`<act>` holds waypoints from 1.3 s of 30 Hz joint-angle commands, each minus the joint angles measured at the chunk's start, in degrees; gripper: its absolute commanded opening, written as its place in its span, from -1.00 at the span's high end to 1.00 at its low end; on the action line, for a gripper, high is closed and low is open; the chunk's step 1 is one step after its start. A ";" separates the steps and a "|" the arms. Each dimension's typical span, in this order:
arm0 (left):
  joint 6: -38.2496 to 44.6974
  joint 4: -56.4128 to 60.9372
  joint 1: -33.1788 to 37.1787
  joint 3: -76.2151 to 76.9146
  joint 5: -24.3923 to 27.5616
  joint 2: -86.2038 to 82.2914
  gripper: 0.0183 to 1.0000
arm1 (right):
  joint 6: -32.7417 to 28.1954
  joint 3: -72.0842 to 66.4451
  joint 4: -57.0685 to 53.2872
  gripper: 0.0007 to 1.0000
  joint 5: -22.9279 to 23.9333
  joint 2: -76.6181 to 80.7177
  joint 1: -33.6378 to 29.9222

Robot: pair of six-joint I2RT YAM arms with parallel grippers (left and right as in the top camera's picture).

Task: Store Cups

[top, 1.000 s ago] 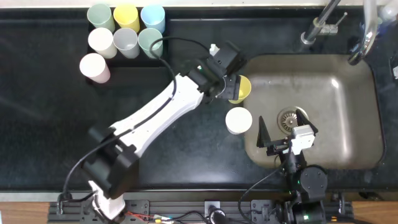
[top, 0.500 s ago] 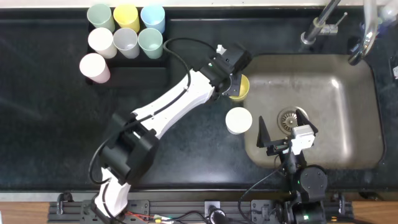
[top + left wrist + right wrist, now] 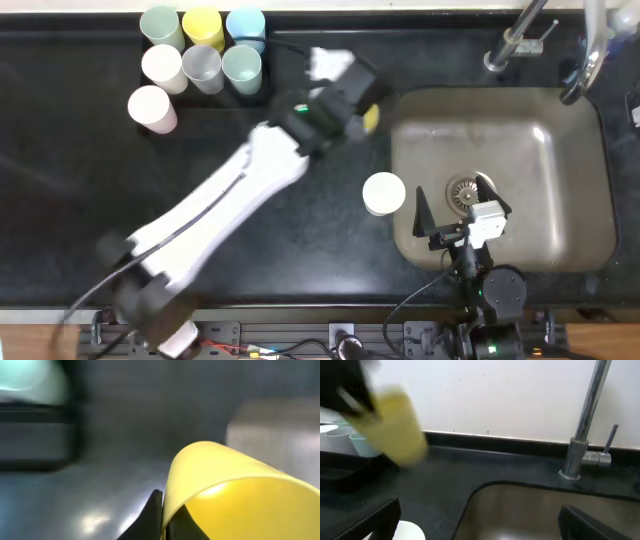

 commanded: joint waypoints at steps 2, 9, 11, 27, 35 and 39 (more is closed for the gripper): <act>-11.21 -5.01 8.98 1.53 -7.80 -6.86 0.96 | 0.20 -0.76 0.33 -1.00 0.04 -0.52 -0.02; -15.10 -10.56 23.50 0.24 -0.74 -8.09 0.96 | 0.20 -0.76 0.33 -1.00 0.04 -0.52 0.00; -21.84 -10.71 27.19 -2.36 1.95 -8.09 0.96 | 0.20 -0.76 0.33 -1.00 0.04 -0.52 0.00; -42.93 -7.78 32.35 -12.74 4.70 -1.20 0.96 | 0.20 -0.76 0.33 -0.99 0.04 -0.52 0.00; -42.93 -4.90 33.09 -12.74 5.46 2.58 0.96 | 0.20 -0.76 0.33 -1.00 0.04 -0.52 0.00; -42.88 -4.46 34.62 -12.74 7.56 4.00 0.96 | 0.20 -0.76 0.33 -1.00 0.04 -0.52 -0.02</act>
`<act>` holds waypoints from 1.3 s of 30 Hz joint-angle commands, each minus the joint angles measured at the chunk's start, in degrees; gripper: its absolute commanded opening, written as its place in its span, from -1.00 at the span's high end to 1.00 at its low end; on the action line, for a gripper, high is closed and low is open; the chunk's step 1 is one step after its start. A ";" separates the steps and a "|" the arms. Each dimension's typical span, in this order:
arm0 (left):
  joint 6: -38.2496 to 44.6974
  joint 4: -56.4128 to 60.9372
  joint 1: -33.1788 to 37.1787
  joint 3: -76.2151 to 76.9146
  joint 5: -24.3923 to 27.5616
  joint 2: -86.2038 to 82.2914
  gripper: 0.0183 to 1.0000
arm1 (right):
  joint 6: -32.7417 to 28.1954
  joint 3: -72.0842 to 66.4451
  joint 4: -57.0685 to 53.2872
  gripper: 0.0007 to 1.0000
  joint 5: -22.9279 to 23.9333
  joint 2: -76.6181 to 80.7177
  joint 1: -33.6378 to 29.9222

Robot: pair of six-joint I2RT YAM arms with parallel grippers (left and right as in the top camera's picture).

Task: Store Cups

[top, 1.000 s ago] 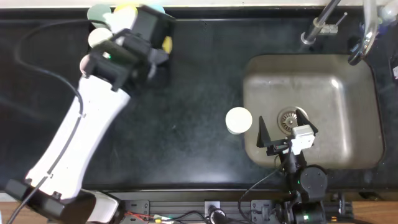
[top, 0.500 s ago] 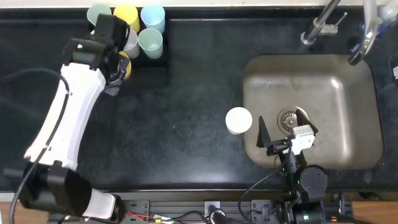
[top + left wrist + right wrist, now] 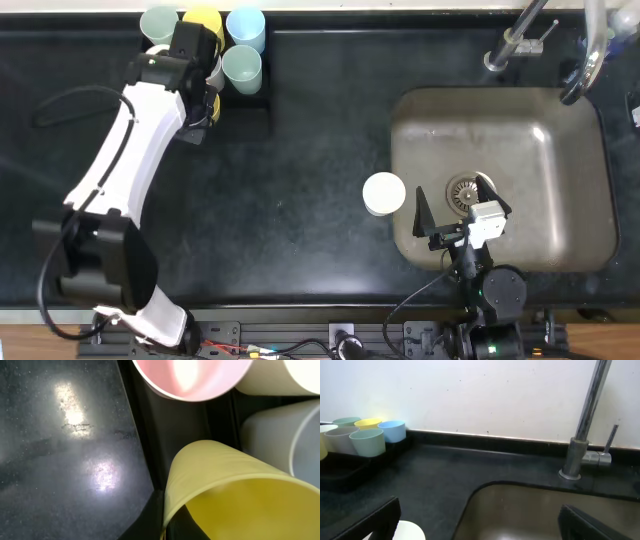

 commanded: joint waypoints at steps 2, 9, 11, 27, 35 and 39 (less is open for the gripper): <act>-0.87 0.15 2.08 -0.66 2.51 2.23 0.96 | 0.22 -0.76 0.33 -1.00 0.04 -0.52 -0.02; -0.74 0.61 2.21 -0.66 2.54 3.98 0.94 | 0.22 -0.76 0.33 -1.00 0.04 -0.52 -0.02; -0.72 1.25 2.21 -0.66 2.71 4.70 0.93 | 0.22 -0.76 0.33 -1.00 0.04 -0.52 -0.02; -0.33 2.93 2.21 -0.66 3.98 5.86 0.86 | 0.22 -0.76 0.31 -1.00 0.04 -0.52 -0.02; -0.33 2.91 2.21 -0.66 2.67 4.63 0.74 | 0.22 -0.76 0.33 -1.00 0.04 -0.52 -0.02; -0.31 2.93 2.21 -0.66 2.49 4.44 0.58 | 0.22 -0.76 0.33 -1.00 0.04 -0.52 0.00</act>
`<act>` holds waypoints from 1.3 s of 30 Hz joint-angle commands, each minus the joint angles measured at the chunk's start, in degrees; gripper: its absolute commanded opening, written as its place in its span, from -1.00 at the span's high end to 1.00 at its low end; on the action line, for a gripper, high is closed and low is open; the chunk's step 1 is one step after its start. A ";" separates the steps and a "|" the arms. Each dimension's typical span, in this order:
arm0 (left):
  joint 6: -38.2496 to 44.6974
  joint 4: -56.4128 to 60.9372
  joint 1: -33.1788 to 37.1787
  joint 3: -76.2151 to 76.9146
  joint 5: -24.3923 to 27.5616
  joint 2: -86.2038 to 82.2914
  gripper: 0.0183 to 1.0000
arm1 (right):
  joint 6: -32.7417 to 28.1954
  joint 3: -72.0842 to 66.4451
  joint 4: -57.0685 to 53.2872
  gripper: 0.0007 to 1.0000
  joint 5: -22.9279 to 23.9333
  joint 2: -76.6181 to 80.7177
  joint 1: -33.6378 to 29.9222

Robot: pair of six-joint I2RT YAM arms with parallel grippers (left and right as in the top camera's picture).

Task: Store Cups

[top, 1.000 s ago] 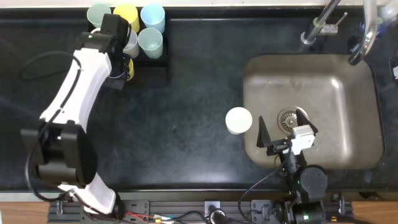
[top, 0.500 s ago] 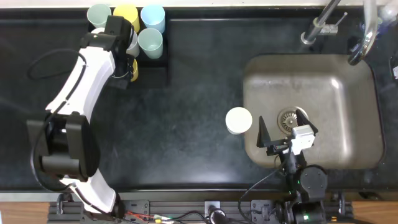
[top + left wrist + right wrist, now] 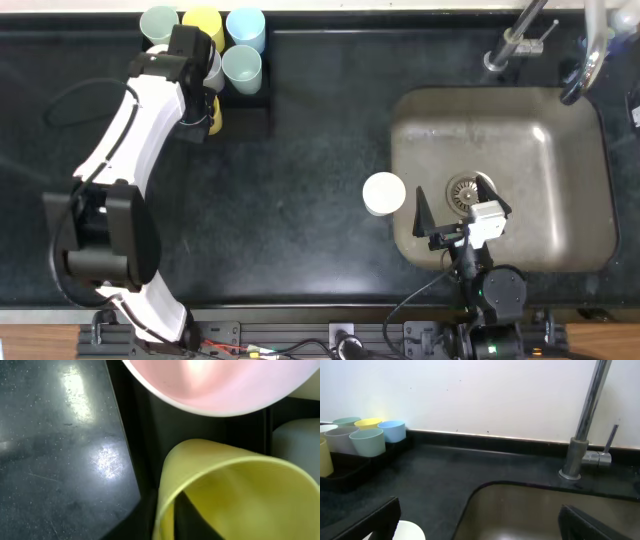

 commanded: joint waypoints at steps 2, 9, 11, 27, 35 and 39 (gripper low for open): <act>0.02 0.02 0.07 -0.39 -1.31 -1.16 0.57 | 0.22 -0.76 0.31 -0.99 0.04 -0.52 -0.02; 0.07 -0.24 0.02 -0.39 -2.89 -5.20 0.42 | 0.22 -0.76 0.31 -1.00 0.04 -0.52 -0.02; 0.42 -0.61 0.02 -0.39 -3.93 -7.39 0.39 | 0.22 -0.76 0.31 -0.99 0.04 -0.52 -0.02; 58.55 40.06 -0.09 -10.45 -3.34 -39.36 -0.60 | 0.22 -0.76 0.31 -0.99 0.04 -0.52 0.00; 81.26 59.47 1.62 -34.21 7.04 -62.86 -1.00 | 0.22 -0.76 0.31 -1.00 0.04 -0.52 -0.02; 81.29 65.11 3.89 -47.45 10.34 -75.23 -1.00 | 0.22 -0.76 0.31 -1.00 0.04 -0.52 0.00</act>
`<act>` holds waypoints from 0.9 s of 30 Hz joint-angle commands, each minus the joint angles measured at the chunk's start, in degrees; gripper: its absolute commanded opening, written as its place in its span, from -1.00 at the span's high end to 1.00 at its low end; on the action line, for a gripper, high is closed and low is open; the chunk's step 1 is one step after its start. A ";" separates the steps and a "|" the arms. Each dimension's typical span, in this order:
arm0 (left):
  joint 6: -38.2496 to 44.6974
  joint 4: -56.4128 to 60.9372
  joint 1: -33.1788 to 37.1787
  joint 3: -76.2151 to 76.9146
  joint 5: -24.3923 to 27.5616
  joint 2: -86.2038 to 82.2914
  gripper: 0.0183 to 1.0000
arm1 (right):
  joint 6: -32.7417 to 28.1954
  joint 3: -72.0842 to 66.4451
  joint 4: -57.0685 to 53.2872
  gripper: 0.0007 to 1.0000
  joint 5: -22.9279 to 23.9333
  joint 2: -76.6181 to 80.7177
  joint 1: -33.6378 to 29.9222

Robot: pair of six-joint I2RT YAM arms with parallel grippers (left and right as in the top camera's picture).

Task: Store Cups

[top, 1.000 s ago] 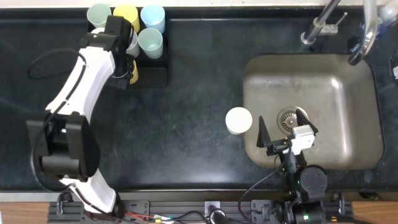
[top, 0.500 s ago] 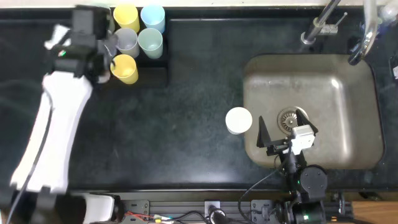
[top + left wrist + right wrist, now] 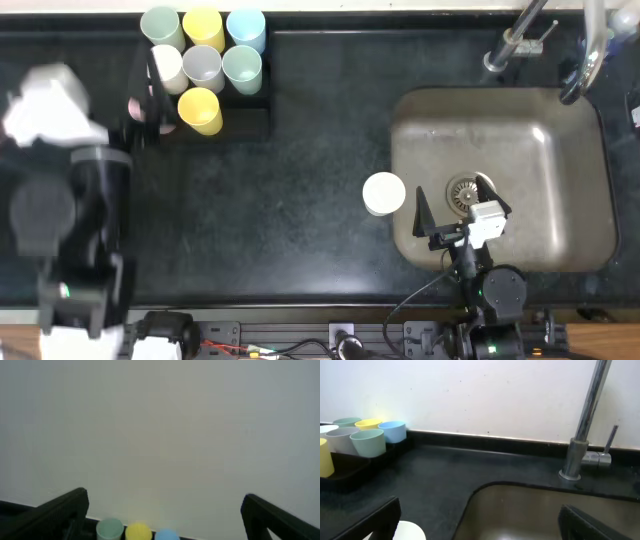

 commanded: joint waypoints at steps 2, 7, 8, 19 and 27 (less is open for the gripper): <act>7.08 5.88 3.34 -17.55 6.62 -15.78 -1.00 | 0.24 -0.76 0.33 -1.00 0.07 -0.52 0.00; 6.99 6.19 4.74 -31.71 6.80 -31.43 -1.00 | 0.24 -0.76 0.33 -0.99 0.07 -0.52 0.00; 6.84 6.14 5.03 -34.45 6.86 -34.73 -1.00 | 0.24 -0.76 0.33 -1.00 0.07 -0.52 0.00; 1.60 4.31 4.98 -50.36 12.37 -43.85 -1.00 | 0.24 -0.76 0.33 -1.00 0.07 -0.52 -0.02; 1.68 -4.61 4.94 -50.34 13.22 -43.85 -1.00 | 0.24 -0.76 0.33 -1.00 0.07 -0.52 -0.02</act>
